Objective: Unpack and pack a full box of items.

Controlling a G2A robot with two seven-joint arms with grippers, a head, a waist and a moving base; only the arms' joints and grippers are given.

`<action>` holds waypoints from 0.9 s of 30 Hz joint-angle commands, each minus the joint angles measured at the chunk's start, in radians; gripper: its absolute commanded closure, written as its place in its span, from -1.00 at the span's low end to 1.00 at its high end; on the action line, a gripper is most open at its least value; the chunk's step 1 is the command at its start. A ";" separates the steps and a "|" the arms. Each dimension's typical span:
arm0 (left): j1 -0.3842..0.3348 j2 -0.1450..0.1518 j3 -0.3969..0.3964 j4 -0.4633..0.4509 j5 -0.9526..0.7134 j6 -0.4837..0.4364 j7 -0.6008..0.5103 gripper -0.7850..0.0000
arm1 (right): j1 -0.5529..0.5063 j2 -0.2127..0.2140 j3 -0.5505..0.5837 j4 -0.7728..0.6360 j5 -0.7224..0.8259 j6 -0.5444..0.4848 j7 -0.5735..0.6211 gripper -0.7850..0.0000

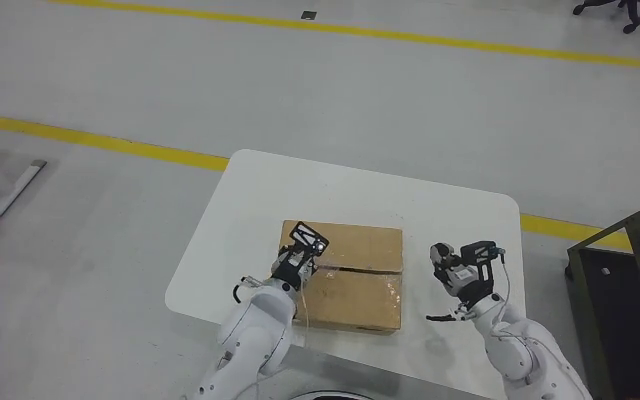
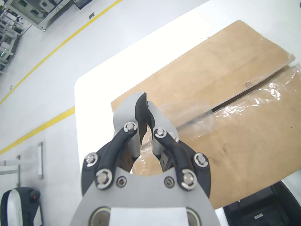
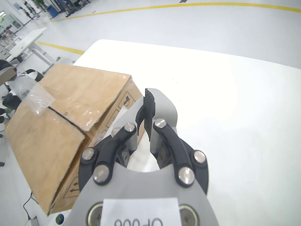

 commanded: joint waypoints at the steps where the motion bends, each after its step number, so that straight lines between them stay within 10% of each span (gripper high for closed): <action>1: 0.027 0.005 -0.036 -0.020 0.006 0.015 0.003 1.00 | 0.006 0.000 -0.010 0.003 -0.002 -0.021 0.001 1.00; 16: 0.136 0.035 -0.261 -0.098 0.074 0.030 -0.035 1.00 | 0.035 -0.005 -0.102 0.013 -0.070 -0.114 -0.029 1.00; 27: 0.086 0.046 -0.370 -0.046 0.107 0.073 -0.037 1.00 | 0.068 -0.008 -0.138 0.058 -0.103 -0.121 -0.027 1.00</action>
